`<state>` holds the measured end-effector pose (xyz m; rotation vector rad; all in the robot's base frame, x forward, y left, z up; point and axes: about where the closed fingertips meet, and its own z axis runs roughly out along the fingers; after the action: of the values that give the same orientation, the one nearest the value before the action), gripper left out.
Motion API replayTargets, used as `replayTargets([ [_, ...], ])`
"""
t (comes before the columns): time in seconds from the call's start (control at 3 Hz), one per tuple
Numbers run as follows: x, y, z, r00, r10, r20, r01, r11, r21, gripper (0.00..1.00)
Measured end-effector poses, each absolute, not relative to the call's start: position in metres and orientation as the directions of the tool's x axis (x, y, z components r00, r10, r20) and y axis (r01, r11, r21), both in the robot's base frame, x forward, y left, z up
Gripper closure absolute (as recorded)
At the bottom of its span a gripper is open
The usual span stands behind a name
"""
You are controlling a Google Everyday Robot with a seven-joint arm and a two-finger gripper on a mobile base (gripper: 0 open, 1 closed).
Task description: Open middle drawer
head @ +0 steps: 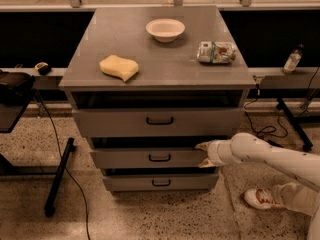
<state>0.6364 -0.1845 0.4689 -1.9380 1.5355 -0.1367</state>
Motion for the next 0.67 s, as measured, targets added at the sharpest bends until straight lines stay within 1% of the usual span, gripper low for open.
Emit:
replayTargets([
  [0.33,0.642,-0.191,0.474,0.296,-0.911,-0.288,-0.832,-0.098,-0.546,0.45],
  [0.67,0.656,-0.192,0.456,0.276,-0.921,-0.276,-0.852,-0.102,-0.513,0.49],
])
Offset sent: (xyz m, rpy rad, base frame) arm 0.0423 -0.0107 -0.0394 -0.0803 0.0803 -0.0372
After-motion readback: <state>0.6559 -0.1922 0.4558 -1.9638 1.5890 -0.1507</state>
